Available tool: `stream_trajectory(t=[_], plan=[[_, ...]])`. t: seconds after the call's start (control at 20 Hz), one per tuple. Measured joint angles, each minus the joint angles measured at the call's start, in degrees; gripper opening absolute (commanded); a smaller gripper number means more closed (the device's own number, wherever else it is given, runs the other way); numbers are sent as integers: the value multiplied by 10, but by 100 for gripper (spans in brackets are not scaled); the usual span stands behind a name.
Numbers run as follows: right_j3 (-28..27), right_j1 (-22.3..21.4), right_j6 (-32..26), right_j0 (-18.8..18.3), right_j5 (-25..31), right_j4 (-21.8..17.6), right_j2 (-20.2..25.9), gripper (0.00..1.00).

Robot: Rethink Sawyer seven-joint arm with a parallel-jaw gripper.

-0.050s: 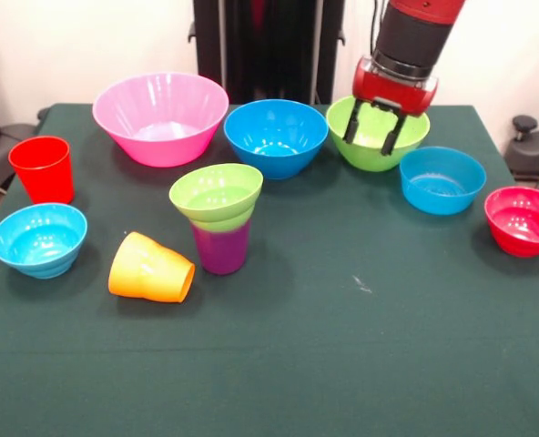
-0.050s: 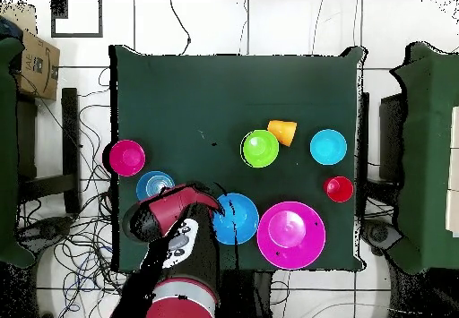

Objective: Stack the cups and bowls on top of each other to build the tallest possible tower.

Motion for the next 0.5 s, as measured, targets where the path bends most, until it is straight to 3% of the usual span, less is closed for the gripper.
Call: stream_trajectory(t=[0.5], plan=[[0, 18, 0, 26, -13, 20, 5, 100]])
